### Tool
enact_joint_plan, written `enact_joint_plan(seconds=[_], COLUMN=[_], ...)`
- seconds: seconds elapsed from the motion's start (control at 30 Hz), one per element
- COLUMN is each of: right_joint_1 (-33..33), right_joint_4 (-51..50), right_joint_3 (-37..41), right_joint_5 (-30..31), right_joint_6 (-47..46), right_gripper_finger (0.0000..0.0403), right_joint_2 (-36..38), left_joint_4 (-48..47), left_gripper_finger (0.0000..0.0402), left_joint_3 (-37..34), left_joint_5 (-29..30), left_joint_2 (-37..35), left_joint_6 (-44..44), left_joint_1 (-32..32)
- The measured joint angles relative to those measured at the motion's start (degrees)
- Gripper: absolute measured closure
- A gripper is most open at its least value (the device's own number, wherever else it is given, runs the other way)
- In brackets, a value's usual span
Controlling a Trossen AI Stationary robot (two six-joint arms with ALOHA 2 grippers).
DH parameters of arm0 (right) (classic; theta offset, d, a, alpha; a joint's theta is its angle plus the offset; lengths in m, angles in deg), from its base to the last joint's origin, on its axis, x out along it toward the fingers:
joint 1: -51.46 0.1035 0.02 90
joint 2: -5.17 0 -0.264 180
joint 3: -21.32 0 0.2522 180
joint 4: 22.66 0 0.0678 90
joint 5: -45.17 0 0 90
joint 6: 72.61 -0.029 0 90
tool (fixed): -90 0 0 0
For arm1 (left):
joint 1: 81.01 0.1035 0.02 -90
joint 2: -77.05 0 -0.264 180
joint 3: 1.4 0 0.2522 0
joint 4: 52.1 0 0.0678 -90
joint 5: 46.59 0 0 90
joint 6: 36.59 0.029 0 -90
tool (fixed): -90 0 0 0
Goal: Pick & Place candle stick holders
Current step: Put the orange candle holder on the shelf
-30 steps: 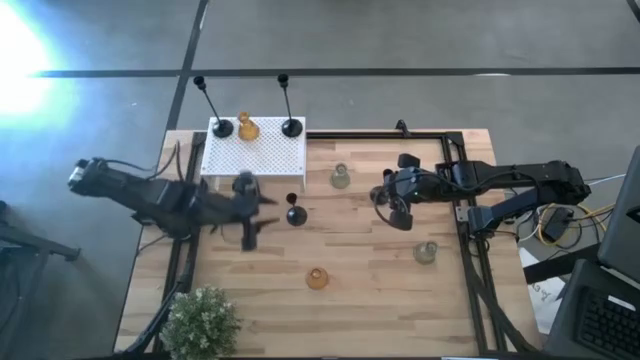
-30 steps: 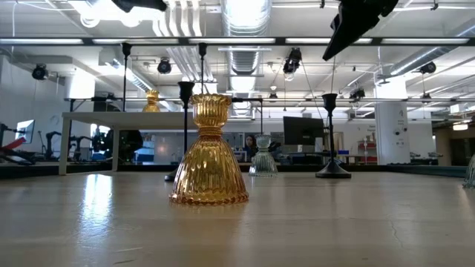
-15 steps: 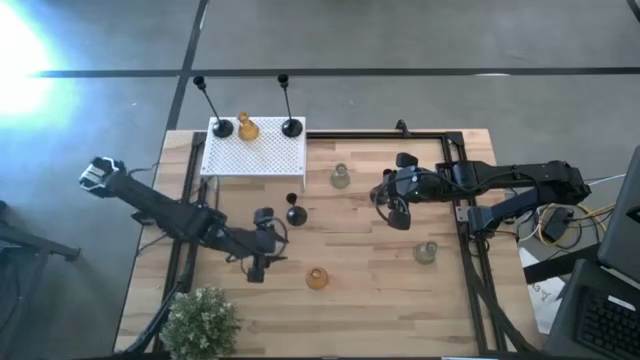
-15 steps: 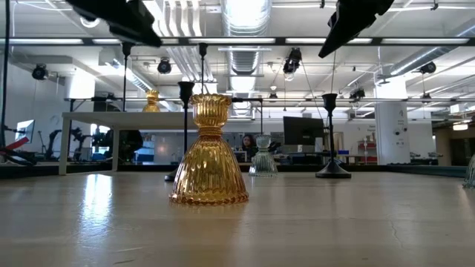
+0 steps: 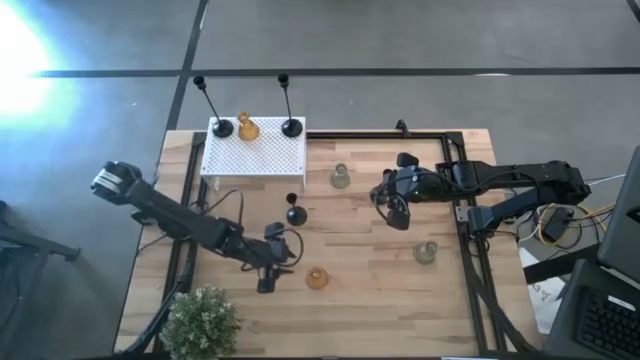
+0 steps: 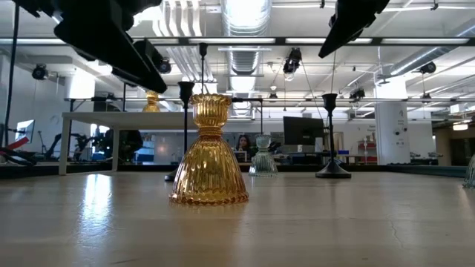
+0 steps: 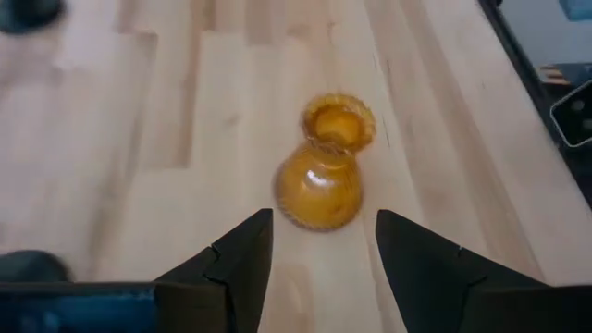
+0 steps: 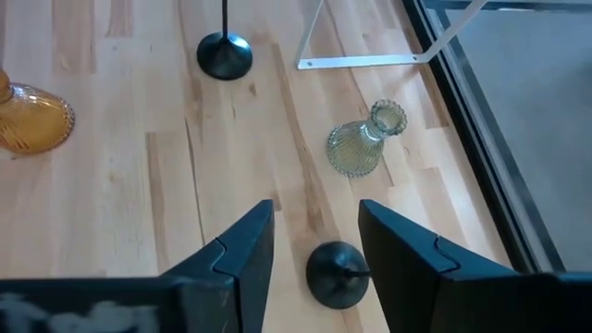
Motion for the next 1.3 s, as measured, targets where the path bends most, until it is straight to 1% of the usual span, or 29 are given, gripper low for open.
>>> enact_joint_plan(seconds=[0.13, 0.37, 0.43, 0.53, 0.63, 0.8, 0.93, 1.03, 1.3], right_joint_1=[0.0, 0.0, 0.0, 0.0, 0.0, 0.0, -0.1, -0.2, -0.2], right_joint_4=[0.3, 0.8, 0.8, 0.8, 0.8, 1.2, 5.8, 9.2, 13.5], right_joint_3=[0.0, 0.0, 0.0, 0.0, 0.0, 0.0, 0.0, 0.0, 0.0], right_joint_5=[0.0, 0.0, 0.0, 0.0, 0.1, 0.2, 0.5, 0.6, 0.5], right_joint_6=[-0.1, 0.2, 0.6, 1.0, 1.4, 3.1, 4.5, 5.0, 6.9], right_gripper_finger=[0.0241, 0.0231, 0.0229, 0.023, 0.0233, 0.024, 0.0248, 0.0254, 0.0266], right_joint_2=[0.0, 0.0, 0.0, 0.0, 0.0, 0.0, 0.0, 0.1, 1.6], left_joint_4=[2.3, 5.0, 6.9, 10.4, 13.4, 17.8, 21.5, 23.6, 27.9], left_gripper_finger=[0.0183, 0.0115, 0.0099, 0.0086, 0.0083, 0.0087, 0.0087, 0.0087, 0.0087], left_joint_3=[0.0, 0.0, 0.0, 0.0, 0.0, 0.0, 0.0, 0.0, 0.0], left_joint_5=[-1.1, -1.1, -2.6, -6.5, -8.7, -8.8, -8.8, -9.7, -12.0], left_joint_2=[4.0, 9.7, 10.8, 12.4, 13.6, 14.6, 15.7, 16.9, 19.9], left_joint_6=[-1.4, -3.1, -2.8, -1.8, -0.4, 3.6, 5.7, 5.8, 5.7], left_joint_1=[0.5, 3.1, 3.6, 4.3, 4.4, 4.6, 5.0, 5.6, 6.7])
